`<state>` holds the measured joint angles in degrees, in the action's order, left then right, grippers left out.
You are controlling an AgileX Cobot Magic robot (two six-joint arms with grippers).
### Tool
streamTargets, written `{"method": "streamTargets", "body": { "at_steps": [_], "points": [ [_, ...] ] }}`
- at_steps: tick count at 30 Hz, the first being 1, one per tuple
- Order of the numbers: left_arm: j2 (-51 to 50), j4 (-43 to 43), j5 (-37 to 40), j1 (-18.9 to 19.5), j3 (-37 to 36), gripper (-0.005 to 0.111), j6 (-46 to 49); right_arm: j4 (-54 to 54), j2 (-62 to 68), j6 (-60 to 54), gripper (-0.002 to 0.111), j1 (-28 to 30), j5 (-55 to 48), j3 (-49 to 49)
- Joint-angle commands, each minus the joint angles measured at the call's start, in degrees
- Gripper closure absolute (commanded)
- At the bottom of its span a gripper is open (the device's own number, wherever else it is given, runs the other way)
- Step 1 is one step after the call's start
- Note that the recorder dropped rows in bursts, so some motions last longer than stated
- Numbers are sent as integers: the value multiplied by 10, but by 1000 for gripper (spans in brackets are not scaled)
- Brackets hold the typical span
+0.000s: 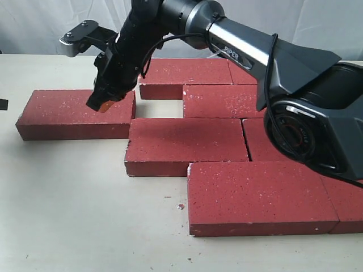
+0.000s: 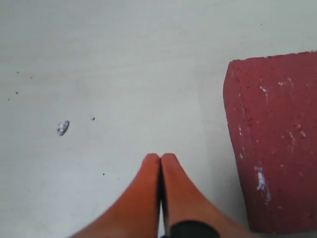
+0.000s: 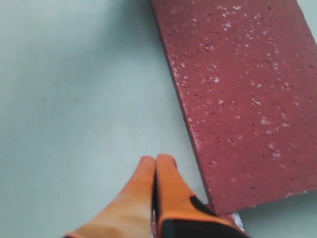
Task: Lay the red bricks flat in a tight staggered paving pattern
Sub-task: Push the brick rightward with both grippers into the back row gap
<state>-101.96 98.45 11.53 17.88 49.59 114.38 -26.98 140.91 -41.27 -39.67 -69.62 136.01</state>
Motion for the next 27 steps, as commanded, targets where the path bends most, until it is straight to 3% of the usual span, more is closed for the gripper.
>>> {"method": "streamTargets", "body": {
  "at_steps": [1, 7, 13, 17, 21, 27],
  "points": [
    [-29, 15, 17, 12, 6, 107, -3, -7, 9, -7, 109, -14, -3, 2],
    [-87, 15, 107, 25, 34, 107, -3, 13, 42, -30, 109, -34, -3, 2],
    [-148, 15, 110, 25, 67, 107, -3, 34, 76, -30, 109, -37, 45, 2],
    [-172, 15, 156, 25, 83, 107, -3, 59, 86, -28, 109, -37, 81, 2],
    [-180, 15, 196, 25, 94, 107, -3, 78, 86, -18, 109, -37, 107, 2],
    [-180, 15, 197, 25, 102, 107, 0, 86, 86, -6, 109, -37, 144, 2]
  ]
}}
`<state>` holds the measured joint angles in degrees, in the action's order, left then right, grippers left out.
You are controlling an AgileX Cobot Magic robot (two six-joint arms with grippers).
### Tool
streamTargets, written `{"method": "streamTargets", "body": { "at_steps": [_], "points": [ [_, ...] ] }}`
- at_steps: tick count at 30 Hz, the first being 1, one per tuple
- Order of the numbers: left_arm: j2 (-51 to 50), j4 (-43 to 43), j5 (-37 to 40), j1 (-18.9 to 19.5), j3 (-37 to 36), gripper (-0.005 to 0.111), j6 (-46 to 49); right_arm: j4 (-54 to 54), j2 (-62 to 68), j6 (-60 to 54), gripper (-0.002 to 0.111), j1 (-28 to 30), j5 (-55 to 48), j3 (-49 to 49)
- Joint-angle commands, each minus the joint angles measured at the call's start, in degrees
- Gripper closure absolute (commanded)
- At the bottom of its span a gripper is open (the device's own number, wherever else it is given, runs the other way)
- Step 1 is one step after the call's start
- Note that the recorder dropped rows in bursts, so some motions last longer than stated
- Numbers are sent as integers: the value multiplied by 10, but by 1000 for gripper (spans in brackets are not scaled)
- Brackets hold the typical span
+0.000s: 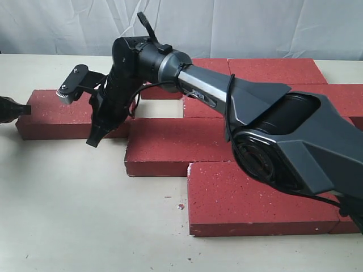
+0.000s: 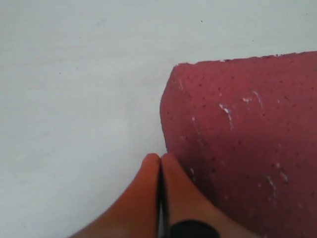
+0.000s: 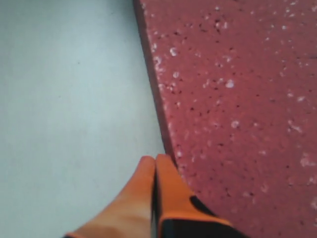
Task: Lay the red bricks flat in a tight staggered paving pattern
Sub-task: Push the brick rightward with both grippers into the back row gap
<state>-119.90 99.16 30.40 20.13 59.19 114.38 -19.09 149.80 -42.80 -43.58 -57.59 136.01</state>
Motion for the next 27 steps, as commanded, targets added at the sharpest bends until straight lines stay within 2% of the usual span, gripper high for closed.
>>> {"method": "streamTargets", "body": {
  "at_steps": [1, 13, 16, 18, 21, 25, 27],
  "points": [
    [-1, 8, 9, 3, 6, 107, 0, 8, -3, 10, 109, 2, 29, 2],
    [-1, 8, 11, 3, 9, 107, 2, 7, -22, 31, 109, 2, 16, 3],
    [-1, 8, 11, 3, 9, 107, 2, 76, -54, 92, 109, 7, 14, 3],
    [-1, 8, 8, 3, 9, 107, 2, 142, -73, 177, 109, 17, 26, 3],
    [-1, 8, -24, 3, 9, 107, -10, 191, -80, 276, 109, 39, 22, 3],
    [-1, 8, -131, 3, 9, 107, -65, 183, -57, 279, 109, 65, 11, 2],
    [-1, 8, -125, 3, 10, 107, -65, 183, -42, 279, 109, 71, 19, 2]
  ]
}}
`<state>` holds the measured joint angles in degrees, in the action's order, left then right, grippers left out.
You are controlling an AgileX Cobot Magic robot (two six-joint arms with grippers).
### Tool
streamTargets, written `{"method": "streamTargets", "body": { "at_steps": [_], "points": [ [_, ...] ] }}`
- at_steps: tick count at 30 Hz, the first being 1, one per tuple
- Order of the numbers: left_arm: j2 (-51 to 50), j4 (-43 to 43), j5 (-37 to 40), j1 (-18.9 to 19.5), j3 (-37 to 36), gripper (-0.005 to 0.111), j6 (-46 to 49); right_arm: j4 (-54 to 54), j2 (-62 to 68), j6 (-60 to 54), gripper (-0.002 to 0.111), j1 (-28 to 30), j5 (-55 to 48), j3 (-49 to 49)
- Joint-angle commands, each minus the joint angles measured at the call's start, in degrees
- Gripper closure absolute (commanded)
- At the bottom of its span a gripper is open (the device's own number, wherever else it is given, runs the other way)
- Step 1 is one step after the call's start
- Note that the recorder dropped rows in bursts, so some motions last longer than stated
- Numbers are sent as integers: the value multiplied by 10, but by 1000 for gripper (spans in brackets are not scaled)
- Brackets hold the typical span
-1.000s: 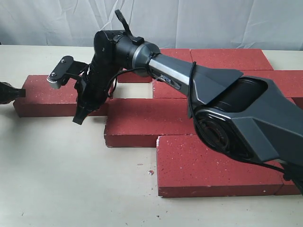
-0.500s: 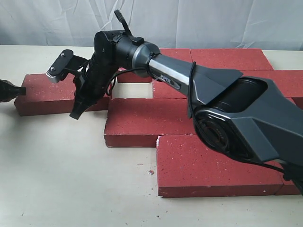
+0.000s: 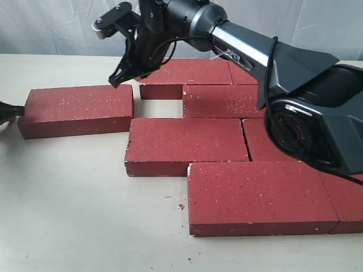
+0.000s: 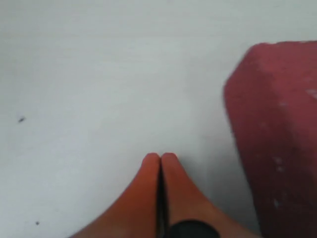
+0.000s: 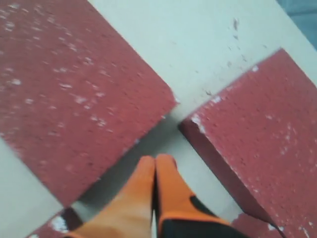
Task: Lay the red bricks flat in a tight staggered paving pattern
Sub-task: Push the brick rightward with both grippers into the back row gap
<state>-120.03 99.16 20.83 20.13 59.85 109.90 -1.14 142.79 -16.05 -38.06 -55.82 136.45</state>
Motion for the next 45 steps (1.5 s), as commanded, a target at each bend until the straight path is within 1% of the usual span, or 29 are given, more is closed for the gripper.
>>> {"method": "streamTargets", "body": {
  "at_steps": [1, 5, 12, 17, 20, 26, 28, 31, 35, 37, 39, 41, 45],
  "points": [
    [1, 8, -9, 3, 5, 107, -20, 4, 36, 11, 109, 20, 6, -2],
    [0, 8, 87, 2, 5, 107, -17, 4, 58, 11, 109, 20, 17, -2],
    [-22, 8, 95, 3, 13, 107, -13, -47, 70, 11, 109, 19, 48, -2],
    [-46, 8, 147, 3, 26, 107, -13, -86, 70, 0, 109, 19, 50, -2],
    [-47, 8, 152, 3, 26, 107, -13, -116, 70, -15, 109, 19, 25, -2],
    [-47, 8, 171, 3, 28, 107, -13, -105, 56, -19, 109, 19, -20, -2],
    [-47, 8, 180, 3, 28, 107, -13, -76, 54, -19, 109, 20, -21, -2],
    [-47, 8, 180, 3, 28, 107, -13, 1, 56, -8, 109, 20, -31, -2],
    [-47, 8, 180, 1, 28, 107, -13, 16, 54, -6, 109, 20, -63, -2],
    [-47, 8, 180, -8, 29, 107, -13, 42, 46, -6, 109, 20, -78, -2],
    [-47, 8, 178, -25, 31, 107, 11, 84, 29, 6, 109, 20, -100, -2],
    [-47, 8, 178, -43, 36, 107, 12, 142, 5, 45, 109, 20, -122, -2],
    [-47, 8, 166, -60, 36, 107, 19, 147, -42, 45, 109, 20, -141, -11]
  ]
}}
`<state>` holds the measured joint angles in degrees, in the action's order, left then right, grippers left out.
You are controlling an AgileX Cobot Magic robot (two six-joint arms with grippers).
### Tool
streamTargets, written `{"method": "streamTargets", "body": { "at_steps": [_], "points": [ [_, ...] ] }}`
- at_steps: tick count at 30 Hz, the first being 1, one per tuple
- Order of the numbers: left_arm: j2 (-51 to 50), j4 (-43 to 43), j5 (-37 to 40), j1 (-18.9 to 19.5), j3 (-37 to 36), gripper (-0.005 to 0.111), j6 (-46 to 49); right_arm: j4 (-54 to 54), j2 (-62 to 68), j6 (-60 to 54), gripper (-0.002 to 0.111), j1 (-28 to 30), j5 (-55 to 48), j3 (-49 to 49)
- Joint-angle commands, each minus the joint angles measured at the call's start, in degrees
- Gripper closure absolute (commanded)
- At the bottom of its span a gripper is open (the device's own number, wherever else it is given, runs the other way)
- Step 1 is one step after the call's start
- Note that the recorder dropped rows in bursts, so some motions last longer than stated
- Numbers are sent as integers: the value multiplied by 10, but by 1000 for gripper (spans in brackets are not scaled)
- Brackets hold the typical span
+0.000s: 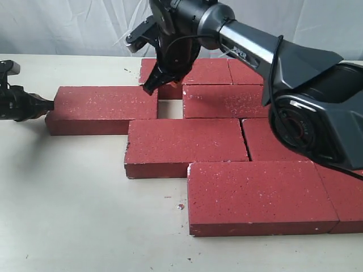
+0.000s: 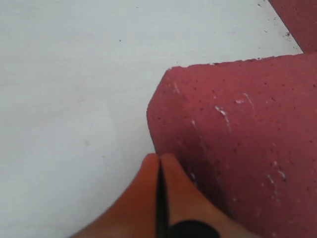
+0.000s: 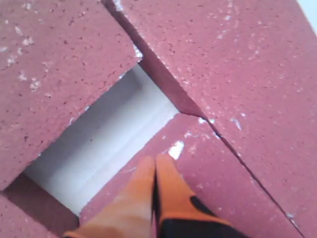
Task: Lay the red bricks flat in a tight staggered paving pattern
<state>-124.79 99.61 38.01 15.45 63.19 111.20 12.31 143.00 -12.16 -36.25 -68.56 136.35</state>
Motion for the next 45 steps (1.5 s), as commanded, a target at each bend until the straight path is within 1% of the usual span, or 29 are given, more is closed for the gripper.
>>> {"method": "streamTargets", "body": {
  "at_steps": [1, 3, 4, 9, 13, 14, 15, 20, 23, 25, 29, 34, 41, 45],
  "points": [
    [0, 3, -4, -17, 5, 107, 6, 11, -58, 6, 109, 2, -14, -22],
    [0, 3, -4, -26, 6, 107, 6, 11, -109, 15, 109, 2, -1, -80],
    [0, 3, -4, -34, 7, 107, 6, 16, -147, 23, 109, 2, 32, -142],
    [0, 3, -5, -51, 10, 107, 6, 29, -258, 38, 109, 2, 151, -321],
    [0, 3, -3, -53, 10, 107, 8, 44, -334, 59, 109, 2, 213, -458],
    [0, 3, -3, -53, 10, 107, 8, 65, -367, 79, 109, 2, 251, -530],
    [0, 3, -3, -53, 10, 107, 8, 82, -384, 94, 109, 2, 274, -563],
    [0, 3, 9, -54, 10, 107, 8, 126, -463, 138, 109, 2, 354, -686],
    [0, 3, 5, -67, 10, 107, 8, 144, -501, 159, 109, 2, 400, -744],
    [-1, 3, 1, -77, 10, 107, 8, 163, -521, 174, 109, 2, 436, -773],
    [-1, 3, -10, -88, 10, 107, 13, 178, -536, 177, 109, 2, 472, -791],
    [-1, 3, -19, -88, 10, 107, 14, 178, -536, 177, 109, 2, 484, -791],
    [-1, 3, -116, -84, 12, 107, 18, 178, -536, 177, 109, 2, 480, -791],
    [4, 3, -123, -70, 14, 107, 1, 176, -536, 177, 109, 2, 481, -791]
  ]
}}
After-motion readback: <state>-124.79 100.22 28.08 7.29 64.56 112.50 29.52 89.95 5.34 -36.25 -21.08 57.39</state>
